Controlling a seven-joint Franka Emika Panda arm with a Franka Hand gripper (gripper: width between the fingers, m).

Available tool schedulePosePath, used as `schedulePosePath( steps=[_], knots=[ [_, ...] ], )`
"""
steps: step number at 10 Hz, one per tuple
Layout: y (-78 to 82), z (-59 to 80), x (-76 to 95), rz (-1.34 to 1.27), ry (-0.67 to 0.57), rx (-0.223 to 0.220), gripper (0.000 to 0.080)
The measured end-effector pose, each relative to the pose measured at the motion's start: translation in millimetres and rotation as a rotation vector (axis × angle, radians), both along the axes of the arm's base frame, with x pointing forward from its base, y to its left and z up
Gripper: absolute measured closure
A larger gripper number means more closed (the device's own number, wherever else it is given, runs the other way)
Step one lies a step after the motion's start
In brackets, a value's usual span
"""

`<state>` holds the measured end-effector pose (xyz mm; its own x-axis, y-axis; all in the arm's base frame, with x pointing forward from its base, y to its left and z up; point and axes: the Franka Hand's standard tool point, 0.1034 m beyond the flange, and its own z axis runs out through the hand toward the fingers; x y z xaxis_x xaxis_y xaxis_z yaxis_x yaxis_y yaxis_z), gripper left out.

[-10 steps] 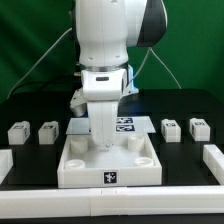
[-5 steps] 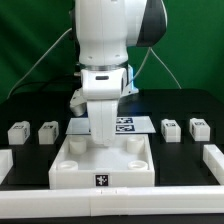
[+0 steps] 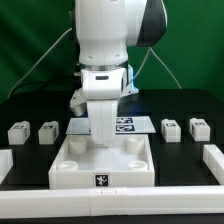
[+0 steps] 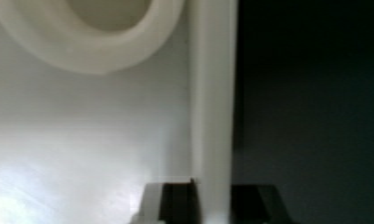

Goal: Assemble one leg

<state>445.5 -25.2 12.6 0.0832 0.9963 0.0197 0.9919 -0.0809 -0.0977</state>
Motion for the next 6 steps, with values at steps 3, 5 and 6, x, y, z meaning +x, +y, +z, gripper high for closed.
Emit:
schedulePosePath(
  steps=[3, 5, 6],
  knots=[
    [12.9, -1.2, 9.8, 0.024, -0.010, 0.010, 0.0732],
    [39.9, -1.0, 30.8, 0.064, -0.037, 0.032, 0.0732],
    [54.0, -1.1, 40.9, 0.084, -0.049, 0.045, 0.0732]
  ],
)
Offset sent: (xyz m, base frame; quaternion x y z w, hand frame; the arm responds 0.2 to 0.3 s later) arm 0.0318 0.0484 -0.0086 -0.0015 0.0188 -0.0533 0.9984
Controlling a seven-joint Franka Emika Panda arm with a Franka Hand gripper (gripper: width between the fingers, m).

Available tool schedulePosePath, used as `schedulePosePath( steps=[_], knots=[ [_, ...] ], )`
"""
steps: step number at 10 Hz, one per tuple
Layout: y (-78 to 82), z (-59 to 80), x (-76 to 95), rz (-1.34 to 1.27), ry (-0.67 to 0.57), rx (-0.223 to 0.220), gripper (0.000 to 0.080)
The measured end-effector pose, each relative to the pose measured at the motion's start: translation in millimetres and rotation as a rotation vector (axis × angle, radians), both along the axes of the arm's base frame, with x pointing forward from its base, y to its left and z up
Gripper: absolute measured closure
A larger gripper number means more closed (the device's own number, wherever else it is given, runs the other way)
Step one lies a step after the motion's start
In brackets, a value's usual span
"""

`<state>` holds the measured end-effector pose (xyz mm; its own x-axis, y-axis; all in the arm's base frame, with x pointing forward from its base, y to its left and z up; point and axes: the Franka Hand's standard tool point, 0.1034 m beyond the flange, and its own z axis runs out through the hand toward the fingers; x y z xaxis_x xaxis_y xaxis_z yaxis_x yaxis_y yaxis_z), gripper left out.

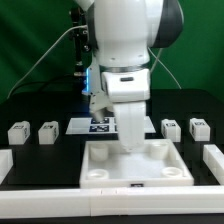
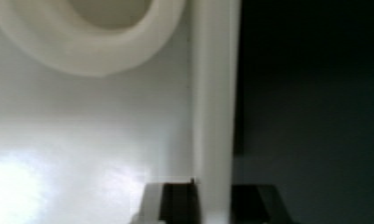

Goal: Assemble one leg

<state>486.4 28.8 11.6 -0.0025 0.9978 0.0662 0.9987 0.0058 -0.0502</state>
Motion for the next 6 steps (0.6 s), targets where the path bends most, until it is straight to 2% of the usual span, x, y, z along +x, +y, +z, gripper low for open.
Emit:
schedulePosePath(
  steps=[1, 2, 6],
  knots=[
    [13.9, 0.0, 9.2, -0.017, -0.008, 0.007, 0.0732],
    [25.0, -1.6, 9.4, -0.028, 0.010, 0.006, 0.0732],
    [37.2, -1.4, 9.9, -0.031, 0.046, 0.004, 0.0732]
  ],
)
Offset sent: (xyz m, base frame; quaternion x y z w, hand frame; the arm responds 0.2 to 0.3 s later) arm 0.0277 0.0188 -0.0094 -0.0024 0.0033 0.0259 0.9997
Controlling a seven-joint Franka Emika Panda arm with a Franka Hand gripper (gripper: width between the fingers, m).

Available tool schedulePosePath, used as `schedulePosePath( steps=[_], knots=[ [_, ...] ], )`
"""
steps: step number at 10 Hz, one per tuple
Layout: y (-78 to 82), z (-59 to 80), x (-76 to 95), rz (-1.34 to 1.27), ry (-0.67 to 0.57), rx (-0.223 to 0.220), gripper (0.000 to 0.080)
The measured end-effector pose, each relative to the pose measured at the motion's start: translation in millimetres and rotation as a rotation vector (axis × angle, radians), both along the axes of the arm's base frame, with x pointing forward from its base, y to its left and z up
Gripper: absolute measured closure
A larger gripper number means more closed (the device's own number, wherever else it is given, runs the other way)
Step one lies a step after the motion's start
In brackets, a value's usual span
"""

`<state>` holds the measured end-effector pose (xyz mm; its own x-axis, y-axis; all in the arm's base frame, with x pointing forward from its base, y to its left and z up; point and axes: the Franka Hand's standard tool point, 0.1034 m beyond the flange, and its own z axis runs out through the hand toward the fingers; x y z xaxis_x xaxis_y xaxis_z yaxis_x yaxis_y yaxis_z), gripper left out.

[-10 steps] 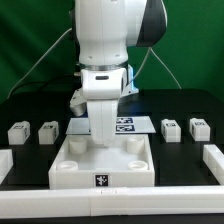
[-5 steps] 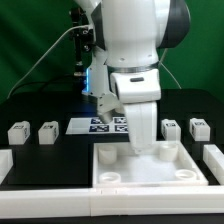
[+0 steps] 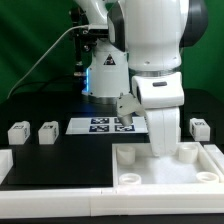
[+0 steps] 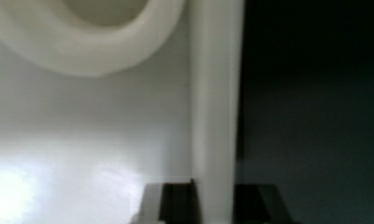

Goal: Assemble one leg

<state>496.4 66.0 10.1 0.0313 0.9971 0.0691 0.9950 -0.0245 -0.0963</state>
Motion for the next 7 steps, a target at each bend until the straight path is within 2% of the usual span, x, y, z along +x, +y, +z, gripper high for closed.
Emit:
schedulePosePath(
  steps=[5, 7],
  knots=[
    [4.5, 0.0, 0.0, -0.001, -0.007, 0.005, 0.0732],
    [3.9, -0.4, -0.2, -0.002, -0.007, 0.005, 0.0482]
  ],
)
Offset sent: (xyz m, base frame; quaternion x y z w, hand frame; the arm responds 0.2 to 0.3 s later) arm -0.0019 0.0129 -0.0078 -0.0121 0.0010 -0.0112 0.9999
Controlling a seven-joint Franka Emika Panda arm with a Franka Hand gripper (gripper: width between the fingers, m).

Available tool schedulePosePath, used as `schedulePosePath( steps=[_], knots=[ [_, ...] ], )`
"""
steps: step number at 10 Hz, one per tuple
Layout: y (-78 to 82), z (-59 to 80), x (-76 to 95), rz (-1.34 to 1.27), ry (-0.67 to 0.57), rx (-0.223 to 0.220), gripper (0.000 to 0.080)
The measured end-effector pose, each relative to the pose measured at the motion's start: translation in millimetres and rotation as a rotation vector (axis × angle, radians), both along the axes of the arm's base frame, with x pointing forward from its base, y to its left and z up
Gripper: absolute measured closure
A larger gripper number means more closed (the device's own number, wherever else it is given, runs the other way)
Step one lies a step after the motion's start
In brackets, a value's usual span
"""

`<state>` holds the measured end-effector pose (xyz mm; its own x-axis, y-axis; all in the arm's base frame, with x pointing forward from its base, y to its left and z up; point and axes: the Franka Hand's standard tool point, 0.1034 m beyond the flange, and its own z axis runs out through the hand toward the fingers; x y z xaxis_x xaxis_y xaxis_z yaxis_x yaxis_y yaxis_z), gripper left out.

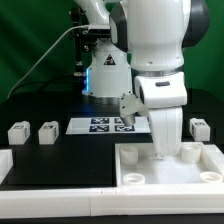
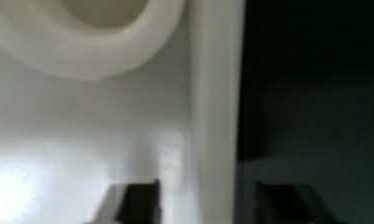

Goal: Assemble one leg

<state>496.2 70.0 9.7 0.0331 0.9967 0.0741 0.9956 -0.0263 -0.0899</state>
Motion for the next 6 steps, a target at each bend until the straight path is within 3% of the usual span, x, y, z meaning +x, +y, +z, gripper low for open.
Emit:
schedulePosePath(
  steps=[1, 2, 3, 6],
  knots=[
    [-0.2, 0.0, 0.0, 0.000, 0.000, 0.000, 0.0482],
    [-0.4, 0.0, 0.0, -0.001, 0.000, 0.000, 0.0299],
    [-0.6, -0.1, 0.0, -0.001, 0.000, 0.000, 0.0198],
    [-0.9, -0.1, 0.0, -0.002, 0.000, 0.000, 0.0153]
  ],
)
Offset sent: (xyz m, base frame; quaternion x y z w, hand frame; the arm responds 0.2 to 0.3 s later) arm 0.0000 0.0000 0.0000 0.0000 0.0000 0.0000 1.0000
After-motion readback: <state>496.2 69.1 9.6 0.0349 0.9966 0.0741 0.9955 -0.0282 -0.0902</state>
